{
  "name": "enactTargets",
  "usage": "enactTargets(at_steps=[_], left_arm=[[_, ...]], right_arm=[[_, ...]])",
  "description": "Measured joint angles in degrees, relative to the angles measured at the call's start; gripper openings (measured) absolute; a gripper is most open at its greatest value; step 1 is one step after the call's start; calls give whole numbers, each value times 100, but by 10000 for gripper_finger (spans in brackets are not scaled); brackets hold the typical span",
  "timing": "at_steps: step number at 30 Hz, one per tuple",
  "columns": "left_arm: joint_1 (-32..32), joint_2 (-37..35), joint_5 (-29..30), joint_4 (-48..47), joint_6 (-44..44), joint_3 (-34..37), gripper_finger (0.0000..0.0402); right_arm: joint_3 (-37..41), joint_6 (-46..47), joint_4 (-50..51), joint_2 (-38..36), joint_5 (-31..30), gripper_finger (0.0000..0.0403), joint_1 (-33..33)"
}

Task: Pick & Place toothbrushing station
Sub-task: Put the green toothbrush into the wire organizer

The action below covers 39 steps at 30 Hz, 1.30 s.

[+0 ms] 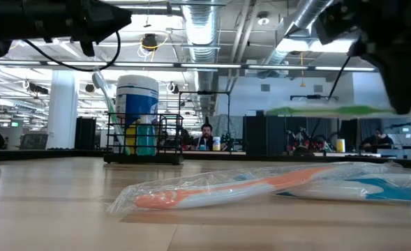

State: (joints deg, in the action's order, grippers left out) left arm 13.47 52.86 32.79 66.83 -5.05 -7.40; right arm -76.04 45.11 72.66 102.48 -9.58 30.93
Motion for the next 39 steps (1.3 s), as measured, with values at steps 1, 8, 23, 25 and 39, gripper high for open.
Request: enactTargets(at_steps=[1, 8, 23, 25, 39], left_arm=[[1, 0, -96, -2, 100, -33, 81], [0, 9, -516, -1035, 711, -540, 81], [-265, 62, -1718, -2597, 2122, -1422, 81], [-434, 193, -1975, -2612, 2376, -1462, 81], [-1634, 2265, -4461, -2623, 3894, -2793, 81]], right_arm=[[-58, -114, 29, 0, -115, 1, -12], [-422, -606, 356, 0, -694, 0, -88], [-807, -1608, 707, 0, -1883, 0, -189], [-851, -1715, 706, 0, -2077, 0, -189], [-1142, -2665, 615, 0, -3333, 0, -180]])
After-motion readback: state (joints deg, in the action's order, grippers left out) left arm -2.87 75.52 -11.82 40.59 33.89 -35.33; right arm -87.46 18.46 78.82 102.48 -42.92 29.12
